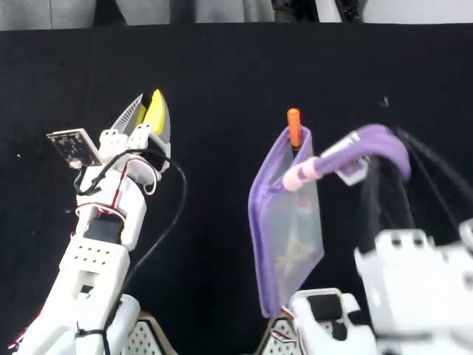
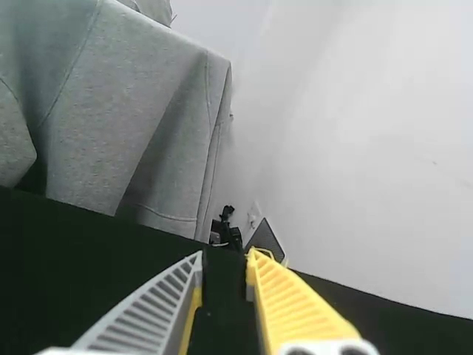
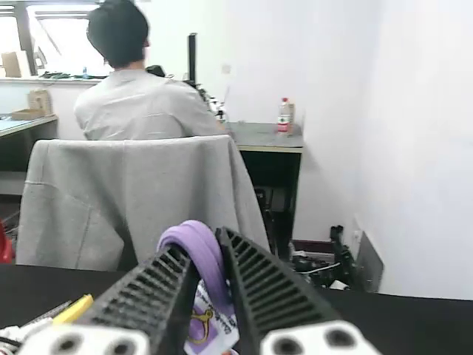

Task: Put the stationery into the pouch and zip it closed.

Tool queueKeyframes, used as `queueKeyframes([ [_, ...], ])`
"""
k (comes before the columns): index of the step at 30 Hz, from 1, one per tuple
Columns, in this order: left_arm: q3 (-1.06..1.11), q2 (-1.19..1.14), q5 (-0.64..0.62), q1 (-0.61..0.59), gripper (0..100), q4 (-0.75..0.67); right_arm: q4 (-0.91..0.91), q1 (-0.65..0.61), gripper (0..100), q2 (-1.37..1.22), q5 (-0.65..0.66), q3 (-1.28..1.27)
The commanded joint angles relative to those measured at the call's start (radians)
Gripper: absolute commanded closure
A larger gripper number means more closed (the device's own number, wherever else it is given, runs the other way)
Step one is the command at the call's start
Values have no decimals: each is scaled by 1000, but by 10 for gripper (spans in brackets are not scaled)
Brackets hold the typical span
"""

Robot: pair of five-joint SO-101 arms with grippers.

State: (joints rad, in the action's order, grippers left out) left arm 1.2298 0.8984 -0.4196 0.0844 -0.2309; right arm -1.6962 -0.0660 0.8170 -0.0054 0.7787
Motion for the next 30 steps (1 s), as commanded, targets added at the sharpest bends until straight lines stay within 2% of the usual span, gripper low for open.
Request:
queueKeyframes([
  [1, -12, 34, 8, -2, 891, -21, -57, 26, 988, 51, 9, -1],
  [6, -74, 34, 5, -2, 887, -12, -68, 28, 988, 133, 49, -50],
  [8, -119, 34, 3, -2, 845, 44, -64, 28, 988, 174, 52, -97],
  [10, -222, 23, -5, -1, 805, 169, -64, 28, 988, 209, 52, -143],
  [15, -547, -44, -98, 91, 804, 568, -63, 28, 988, 305, 54, -251],
  [21, -802, -104, -216, 170, 804, 908, -64, 26, 988, 410, 109, -355],
  [25, -891, -74, -219, 228, 804, 1065, -64, 26, 988, 498, 109, -443],
  [30, -906, -46, -221, 343, 803, 1148, -63, 26, 988, 595, 109, -486],
])
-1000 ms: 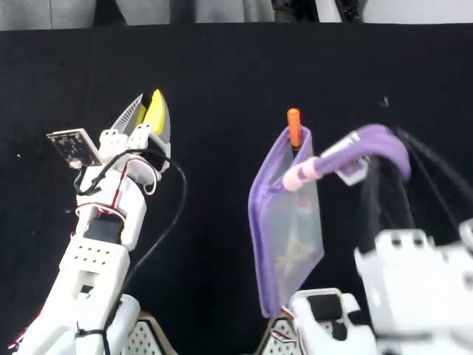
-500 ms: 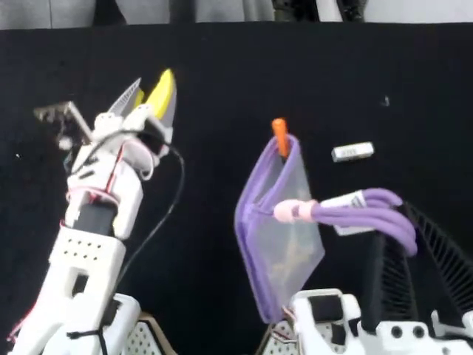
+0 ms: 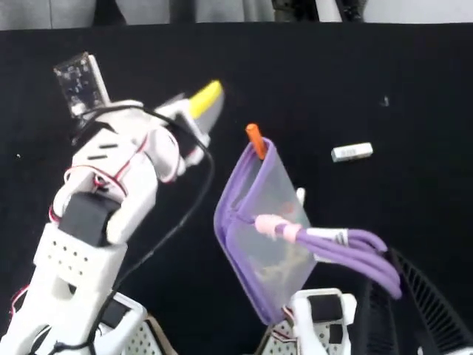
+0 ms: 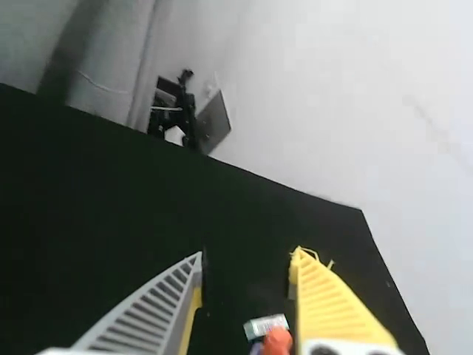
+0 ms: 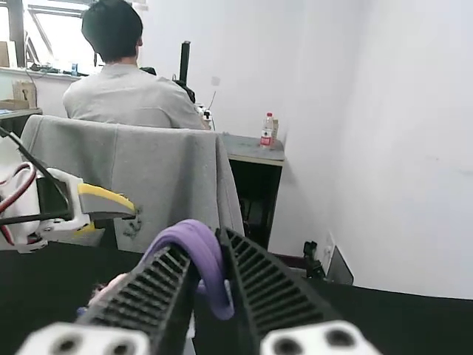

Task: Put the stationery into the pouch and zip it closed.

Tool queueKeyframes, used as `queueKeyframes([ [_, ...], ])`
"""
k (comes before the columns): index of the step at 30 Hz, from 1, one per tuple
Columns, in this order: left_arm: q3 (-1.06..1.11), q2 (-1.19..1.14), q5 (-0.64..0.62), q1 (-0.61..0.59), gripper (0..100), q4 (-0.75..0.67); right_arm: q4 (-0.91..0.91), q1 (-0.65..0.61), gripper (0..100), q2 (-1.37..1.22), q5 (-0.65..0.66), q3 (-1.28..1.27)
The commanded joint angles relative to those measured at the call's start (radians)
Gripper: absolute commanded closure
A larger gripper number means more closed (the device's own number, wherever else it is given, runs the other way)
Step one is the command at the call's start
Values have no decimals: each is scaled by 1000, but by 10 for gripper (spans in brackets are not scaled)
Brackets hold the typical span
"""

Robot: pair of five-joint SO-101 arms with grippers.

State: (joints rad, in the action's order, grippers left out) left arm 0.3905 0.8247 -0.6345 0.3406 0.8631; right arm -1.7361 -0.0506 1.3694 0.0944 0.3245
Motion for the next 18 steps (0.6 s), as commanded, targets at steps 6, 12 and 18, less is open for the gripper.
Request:
queueKeyframes([
  [6, -12, 8, -130, 189, 803, 63, -26, 11, 988, 120, 9, -81],
  [12, -8, 3, -304, 257, 803, 35, -23, -40, 988, 162, 9, -107],
  [18, -4, -5, -324, 300, 803, 29, -23, -114, 988, 162, 8, -113],
])
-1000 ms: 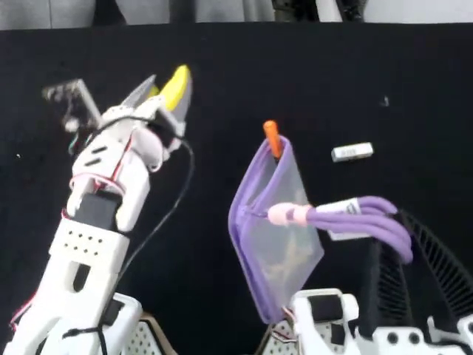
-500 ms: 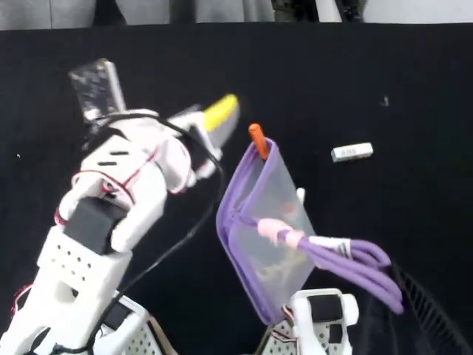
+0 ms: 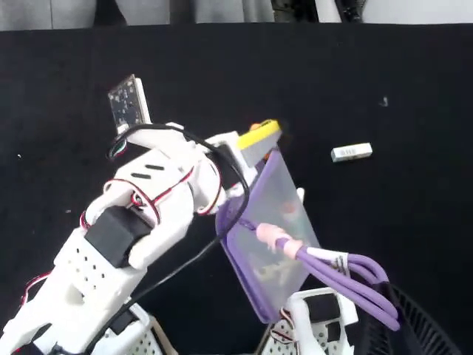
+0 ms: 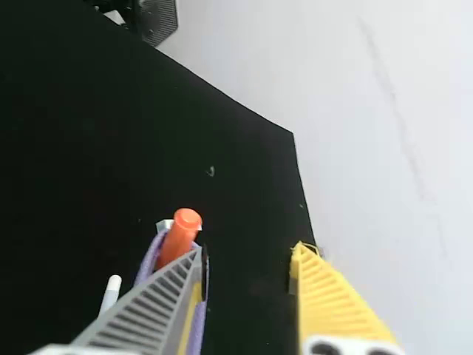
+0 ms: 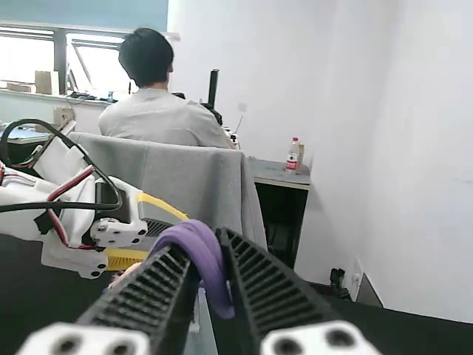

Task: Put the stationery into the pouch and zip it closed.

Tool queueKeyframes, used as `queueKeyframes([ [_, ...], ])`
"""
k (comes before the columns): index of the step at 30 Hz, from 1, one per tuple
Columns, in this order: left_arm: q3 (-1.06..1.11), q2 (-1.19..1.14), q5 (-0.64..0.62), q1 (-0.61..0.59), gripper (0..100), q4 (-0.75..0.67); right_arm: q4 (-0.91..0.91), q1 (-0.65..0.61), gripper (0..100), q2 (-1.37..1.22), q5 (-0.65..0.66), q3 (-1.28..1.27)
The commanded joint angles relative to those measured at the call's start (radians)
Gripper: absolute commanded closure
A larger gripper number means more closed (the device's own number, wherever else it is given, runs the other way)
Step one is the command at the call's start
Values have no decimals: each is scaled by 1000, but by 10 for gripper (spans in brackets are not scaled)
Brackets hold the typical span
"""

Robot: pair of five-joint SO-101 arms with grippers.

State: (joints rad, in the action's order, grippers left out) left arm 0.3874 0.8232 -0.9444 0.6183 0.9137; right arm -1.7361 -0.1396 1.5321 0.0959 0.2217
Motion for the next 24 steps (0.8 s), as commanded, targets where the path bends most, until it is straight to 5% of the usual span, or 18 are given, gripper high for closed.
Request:
queueKeyframes([
  [1, 12, -5, -12, 18, 803, -28, -23, -25, 988, 1, 6, -10],
  [14, 292, 6, 83, -85, 803, -376, -23, -25, 988, 1, 5, -10],
  [24, 302, 6, 98, -42, 808, -423, -23, -25, 988, 2, 5, -10],
])
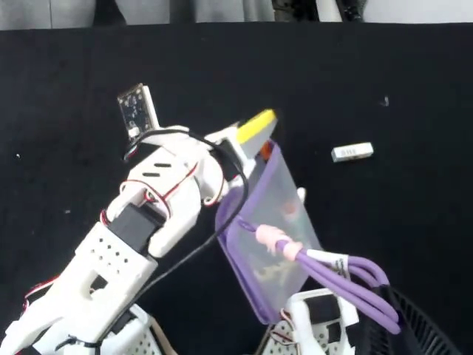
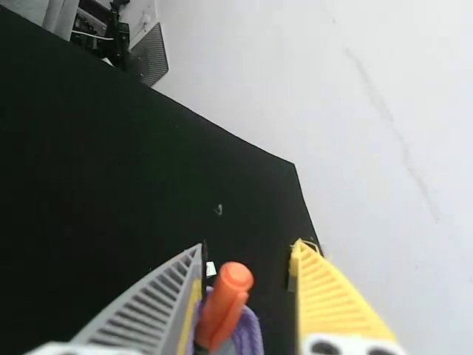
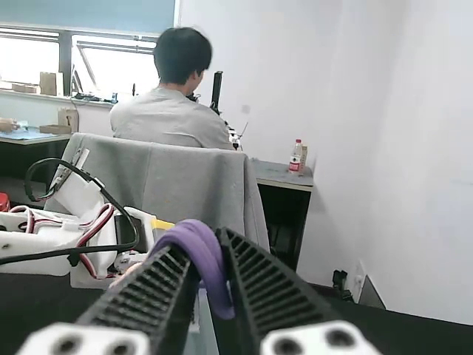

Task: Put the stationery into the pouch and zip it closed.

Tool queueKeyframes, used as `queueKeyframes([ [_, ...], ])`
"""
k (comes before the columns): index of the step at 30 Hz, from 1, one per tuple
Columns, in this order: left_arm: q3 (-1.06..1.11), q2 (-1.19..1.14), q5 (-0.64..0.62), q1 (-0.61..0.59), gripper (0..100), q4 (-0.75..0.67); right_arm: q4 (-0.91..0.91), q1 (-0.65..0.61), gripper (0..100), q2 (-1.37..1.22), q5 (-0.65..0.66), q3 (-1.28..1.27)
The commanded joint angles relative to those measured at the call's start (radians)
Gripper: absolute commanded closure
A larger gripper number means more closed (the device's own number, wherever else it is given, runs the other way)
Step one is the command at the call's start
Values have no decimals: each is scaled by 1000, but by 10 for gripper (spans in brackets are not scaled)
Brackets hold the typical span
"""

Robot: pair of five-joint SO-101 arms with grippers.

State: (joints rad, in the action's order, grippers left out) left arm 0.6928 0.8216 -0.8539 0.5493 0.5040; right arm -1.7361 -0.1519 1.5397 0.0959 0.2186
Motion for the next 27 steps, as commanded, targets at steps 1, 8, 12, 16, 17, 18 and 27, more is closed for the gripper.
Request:
queueKeyframes([
  [1, -2, 8, 8, 38, 808, -9, -23, -12, 988, -5, 5, -7],
  [8, -10, 17, 8, 48, 808, 40, -23, -12, 988, -7, 5, -8],
  [12, 15, 84, 8, 48, 809, 41, -23, -11, 988, -8, 5, -8],
  [16, 61, 189, 12, 47, 809, 34, -23, -11, 988, -8, 5, -8],
  [17, 73, 206, 12, 47, 809, 32, -23, -11, 988, -8, 5, -8],
  [18, 79, 215, 12, 47, 809, 32, -23, -11, 988, -8, 5, -8],
  [27, 71, 78, 12, 45, 805, -41, -23, -11, 988, -10, 3, -8],
])
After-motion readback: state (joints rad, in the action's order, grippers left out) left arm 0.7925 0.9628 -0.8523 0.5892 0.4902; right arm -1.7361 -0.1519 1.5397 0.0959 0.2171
